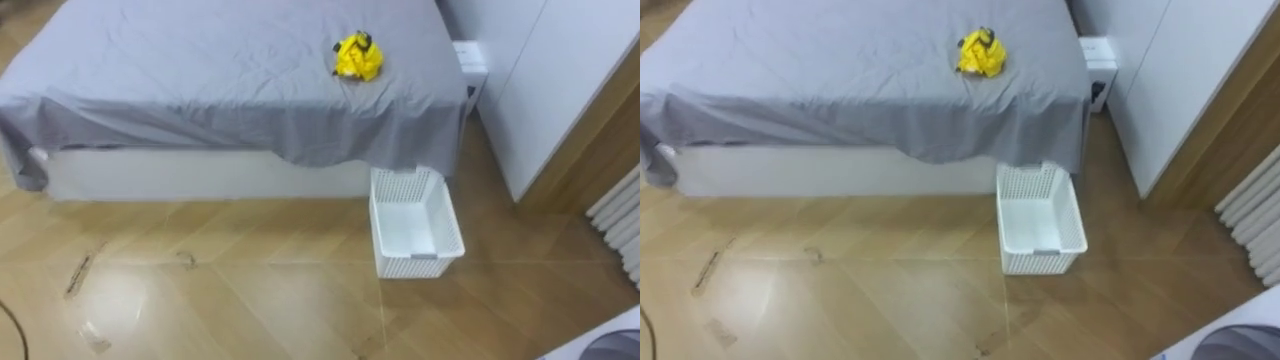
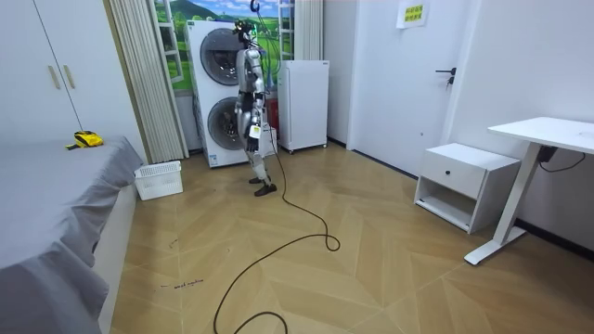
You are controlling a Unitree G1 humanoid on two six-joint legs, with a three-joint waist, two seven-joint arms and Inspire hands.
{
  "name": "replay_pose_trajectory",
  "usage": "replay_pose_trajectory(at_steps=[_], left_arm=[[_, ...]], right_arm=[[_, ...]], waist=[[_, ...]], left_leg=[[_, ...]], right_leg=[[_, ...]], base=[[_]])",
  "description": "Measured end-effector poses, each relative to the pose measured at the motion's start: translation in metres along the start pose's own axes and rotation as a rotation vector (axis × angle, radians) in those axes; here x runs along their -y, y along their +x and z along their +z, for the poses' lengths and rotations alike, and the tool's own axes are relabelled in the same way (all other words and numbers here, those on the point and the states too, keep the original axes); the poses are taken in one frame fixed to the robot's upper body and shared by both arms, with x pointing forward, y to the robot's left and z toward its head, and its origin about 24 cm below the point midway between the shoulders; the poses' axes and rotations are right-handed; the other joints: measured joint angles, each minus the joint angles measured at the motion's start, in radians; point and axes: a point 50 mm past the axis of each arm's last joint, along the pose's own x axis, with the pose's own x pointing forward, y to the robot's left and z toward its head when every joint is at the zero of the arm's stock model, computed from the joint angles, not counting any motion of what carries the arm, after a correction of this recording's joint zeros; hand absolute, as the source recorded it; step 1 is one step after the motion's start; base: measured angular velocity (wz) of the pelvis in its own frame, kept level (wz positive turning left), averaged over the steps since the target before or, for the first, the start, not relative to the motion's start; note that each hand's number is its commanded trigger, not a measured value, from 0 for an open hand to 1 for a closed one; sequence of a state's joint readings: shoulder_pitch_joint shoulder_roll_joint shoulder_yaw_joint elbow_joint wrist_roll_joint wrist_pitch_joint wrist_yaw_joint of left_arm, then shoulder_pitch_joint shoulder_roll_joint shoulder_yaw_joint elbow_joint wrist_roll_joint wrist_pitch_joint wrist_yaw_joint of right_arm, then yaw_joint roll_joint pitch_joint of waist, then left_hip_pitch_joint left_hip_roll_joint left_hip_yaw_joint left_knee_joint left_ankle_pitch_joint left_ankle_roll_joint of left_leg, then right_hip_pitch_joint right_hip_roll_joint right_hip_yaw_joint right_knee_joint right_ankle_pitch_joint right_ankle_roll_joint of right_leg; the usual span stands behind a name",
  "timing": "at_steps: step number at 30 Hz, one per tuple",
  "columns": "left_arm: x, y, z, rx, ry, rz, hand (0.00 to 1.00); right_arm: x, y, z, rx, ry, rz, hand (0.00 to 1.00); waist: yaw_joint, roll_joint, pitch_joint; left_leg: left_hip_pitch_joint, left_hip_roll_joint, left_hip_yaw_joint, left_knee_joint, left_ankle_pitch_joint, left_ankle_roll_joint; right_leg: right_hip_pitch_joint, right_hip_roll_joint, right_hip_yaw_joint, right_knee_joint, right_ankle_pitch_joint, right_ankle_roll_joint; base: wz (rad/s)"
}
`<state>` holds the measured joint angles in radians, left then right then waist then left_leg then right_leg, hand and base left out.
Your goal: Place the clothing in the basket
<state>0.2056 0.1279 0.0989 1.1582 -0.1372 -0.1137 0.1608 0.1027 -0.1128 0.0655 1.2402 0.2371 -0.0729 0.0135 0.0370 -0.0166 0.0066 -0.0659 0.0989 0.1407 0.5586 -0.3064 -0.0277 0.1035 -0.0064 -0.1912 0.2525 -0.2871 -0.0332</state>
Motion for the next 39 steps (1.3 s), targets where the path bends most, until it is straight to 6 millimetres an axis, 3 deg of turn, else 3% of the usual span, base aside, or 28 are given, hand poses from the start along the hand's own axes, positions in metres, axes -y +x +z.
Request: replay_pose_trajectory(at_steps=[1,2,4,5,7,9,11,13,15,16,17,18,20,21,22,23,24,25,26,28,29,30,31,32,33,34,36,39], left_arm=[[-0.002,-0.001,-0.004,-0.012,0.005,0.007,0.00],[-0.002,-0.001,-0.005,-0.017,0.012,0.006,0.00],[-0.001,-0.004,-0.016,-0.046,0.041,-0.005,0.00],[-0.002,-0.006,-0.024,-0.072,0.059,-0.004,0.00],[-0.005,-0.010,-0.037,-0.113,0.076,0.012,0.00],[-0.007,-0.015,-0.051,-0.156,0.079,0.027,0.00],[-0.001,-0.014,-0.048,-0.147,0.082,0.011,0.00],[0.002,-0.014,-0.045,-0.137,0.104,-0.003,0.00],[0.004,-0.011,-0.035,-0.109,0.092,-0.006,0.00],[0.005,-0.010,-0.033,-0.103,0.092,-0.010,0.00],[0.006,-0.009,-0.031,-0.099,0.091,-0.010,0.00],[0.006,-0.008,-0.028,-0.089,0.090,-0.008,0.00],[0.006,-0.006,-0.021,-0.069,0.067,0.004,0.00],[0.006,-0.005,-0.014,-0.048,0.068,0.021,0.00],[0.005,-0.004,-0.010,-0.033,0.068,0.027,0.00],[0.006,-0.001,0.003,0.010,0.062,0.037,0.00],[0.008,0.001,0.016,0.062,0.048,0.042,0.00],[0.008,0.001,0.019,0.077,0.045,0.046,0.00],[0.010,0.003,0.030,0.117,0.045,0.041,0.00],[0.017,0.003,0.041,0.159,0.068,0.016,0.00],[0.023,0.002,0.044,0.177,0.093,-0.014,0.00],[0.027,0.001,0.043,0.188,0.118,-0.044,0.00],[0.030,0.000,0.040,0.184,0.128,-0.057,0.00],[0.034,-0.001,0.038,0.182,0.142,-0.074,0.00],[0.033,-0.002,0.033,0.170,0.143,-0.080,0.00],[0.032,-0.002,0.030,0.162,0.143,-0.080,0.00],[0.025,-0.004,0.009,0.095,0.130,-0.078,0.00],[0.006,-0.005,-0.003,0.064,0.097,-0.028,0.00]], right_arm=[[0.002,0.000,0.002,0.004,0.001,-0.009,0.00],[0.003,0.000,0.002,0.006,0.004,-0.016,0.00],[0.007,0.000,0.005,0.013,0.026,-0.043,0.00],[0.006,0.001,0.008,0.022,0.026,-0.051,0.00],[0.006,0.001,0.010,0.029,0.032,-0.057,0.00],[0.006,0.001,0.012,0.037,0.027,-0.059,0.00],[0.006,0.002,0.018,0.055,0.031,-0.074,0.00],[0.003,0.003,0.027,0.079,0.029,-0.073,0.00],[0.001,0.004,0.038,0.123,0.030,-0.065,0.00],[0.003,0.004,0.037,0.120,0.023,-0.076,0.00],[0.004,0.003,0.033,0.111,0.022,-0.085,0.00],[0.007,0.002,0.025,0.090,0.031,-0.099,0.00],[0.009,0.001,0.018,0.074,0.033,-0.113,0.00],[0.009,0.000,0.013,0.064,0.046,-0.124,0.00],[0.010,-0.001,0.010,0.056,0.046,-0.129,0.00],[0.011,-0.001,0.006,0.050,0.054,-0.134,0.00],[0.010,-0.001,0.011,0.068,0.060,-0.128,0.00],[0.009,-0.001,0.013,0.079,0.066,-0.124,0.00],[0.008,-0.001,0.016,0.096,0.080,-0.120,0.00],[0.006,-0.001,0.024,0.127,0.115,-0.115,0.00],[0.005,-0.001,0.030,0.157,0.111,-0.114,0.00],[0.004,-0.001,0.035,0.182,0.108,-0.114,0.00],[0.005,-0.002,0.038,0.194,0.109,-0.119,0.00],[0.005,-0.002,0.043,0.222,0.115,-0.129,0.00],[0.004,-0.003,0.051,0.259,0.132,-0.133,0.00],[0.003,-0.003,0.057,0.281,0.134,-0.134,0.00],[0.004,-0.005,0.087,0.381,0.152,-0.146,0.00],[-0.001,-0.012,0.121,0.498,0.157,-0.134,0.00]], waist=[[0.000,-0.001,0.0041],[-0.001,0.002,0.0038],[0.002,0.003,0.0037],[0.013,0.001,0.0044],[0.033,0.003,0.0058],[0.041,0.001,0.0058],[0.035,-0.005,0.0016],[0.044,-0.025,0.0016],[0.036,-0.027,0.0137],[0.027,-0.028,0.0085],[0.025,-0.032,0.0007],[0.020,-0.044,-0.0018],[0.021,-0.044,-0.0004],[0.018,-0.039,-0.0012],[0.017,-0.037,-0.0019],[0.018,-0.014,-0.0097],[0.021,-0.013,-0.0048],[0.019,-0.002,0.0017],[0.009,0.009,0.0041],[-0.006,0.017,0.0064],[-0.010,0.024,0.0061],[-0.005,0.024,0.0062],[-0.004,0.033,0.0064],[-0.003,0.046,0.0045],[0.005,0.048,0.0005],[0.011,0.047,-0.0054],[0.039,0.102,-0.0101],[0.043,0.102,-0.0034]], left_leg=[[-0.072,0.026,-0.002,0.132,0.011,0.013],[-0.097,0.028,-0.005,0.168,0.007,0.019],[-0.172,0.005,0.002,0.124,0.007,0.021],[-0.225,-0.012,0.021,0.033,0.023,0.016],[-0.278,-0.026,0.019,-0.120,0.128,0.010],[-0.295,-0.032,0.023,-0.214,0.276,0.024],[-0.301,-0.069,0.031,-0.204,0.322,0.069],[-0.319,-0.082,0.068,-0.147,0.290,0.094],[-0.363,-0.079,0.084,-0.010,0.187,0.097],[-0.361,-0.083,0.107,0.019,0.136,0.108],[-0.347,-0.094,0.109,0.018,0.122,0.112],[-0.297,-0.122,0.114,-0.001,0.095,0.119],[-0.212,-0.148,0.119,-0.024,0.061,0.128],[-0.153,-0.159,0.117,-0.055,0.044,0.131],[-0.122,-0.165,0.102,-0.082,0.041,0.133],[-0.074,-0.167,0.077,-0.130,0.038,0.135],[-0.034,-0.158,0.054,-0.172,0.033,0.131],[-0.015,-0.151,0.041,-0.190,0.033,0.128],[0.022,-0.135,0.011,-0.218,0.030,0.124],[0.073,-0.116,-0.020,-0.252,0.012,0.114],[0.112,-0.105,-0.039,-0.275,-0.003,0.107],[0.159,-0.101,-0.045,-0.306,-0.018,0.097],[0.184,-0.094,-0.048,-0.317,-0.028,0.091],[0.230,-0.078,-0.061,-0.333,-0.042,0.077],[0.254,-0.071,-0.065,-0.333,-0.057,0.057],[0.253,-0.068,-0.064,-0.327,-0.065,0.043],[0.284,-0.019,-0.059,-0.321,-0.073,-0.011],[0.306,-0.003,-0.054,-0.269,-0.021,-0.074]], right_leg=[[0.012,0.011,0.004,0.008,-0.008,-0.014],[0.019,0.012,0.008,0.009,-0.011,-0.018],[0.027,0.000,0.011,0.014,-0.025,-0.018],[0.027,-0.010,0.014,0.025,-0.039,-0.015],[0.043,-0.025,0.013,0.026,-0.061,-0.005],[0.084,-0.049,0.008,0.021,-0.100,0.025],[0.087,-0.077,0.008,0.020,-0.123,0.063],[0.096,-0.103,0.017,-0.007,-0.127,0.080],[0.137,-0.128,0.045,-0.032,-0.121,0.090],[0.150,-0.137,0.053,-0.003,-0.122,0.092],[0.141,-0.152,0.048,0.045,-0.126,0.098],[0.104,-0.188,0.037,0.189,-0.119,0.112],[0.044,-0.229,0.025,0.422,-0.019,0.122],[0.020,-0.239,0.024,0.521,0.103,0.105],[0.007,-0.239,0.026,0.562,0.178,0.090],[-0.048,-0.229,0.024,0.635,0.213,0.068],[-0.137,-0.194,0.017,0.698,0.114,0.049],[-0.179,-0.174,0.005,0.706,0.070,0.033],[-0.266,-0.124,-0.015,0.678,0.008,0.024],[-0.372,-0.065,-0.031,0.519,-0.019,0.019],[-0.411,-0.035,-0.031,0.340,0.000,0.017],[-0.431,-0.025,-0.033,0.157,0.075,0.013],[-0.437,-0.020,-0.041,0.099,0.140,0.008],[-0.434,-0.009,-0.048,0.000,0.247,-0.007],[-0.437,0.002,-0.044,-0.023,0.325,-0.049],[-0.435,0.012,-0.036,-0.004,0.339,-0.058],[-0.433,0.050,-0.063,0.088,0.291,-0.084],[-0.427,0.053,-0.064,0.194,0.200,-0.096]], base=[[0.03],[0.04],[-0.03],[-0.23],[-0.32],[-0.13],[0.15],[-0.13],[-0.09],[0.21],[0.29],[0.17],[0.08],[0.16],[0.26],[0.16],[0.16],[0.23],[0.44],[0.47],[0.40],[0.36],[0.33],[0.27],[0.17],[-0.11],[-0.21],[-0.03]])
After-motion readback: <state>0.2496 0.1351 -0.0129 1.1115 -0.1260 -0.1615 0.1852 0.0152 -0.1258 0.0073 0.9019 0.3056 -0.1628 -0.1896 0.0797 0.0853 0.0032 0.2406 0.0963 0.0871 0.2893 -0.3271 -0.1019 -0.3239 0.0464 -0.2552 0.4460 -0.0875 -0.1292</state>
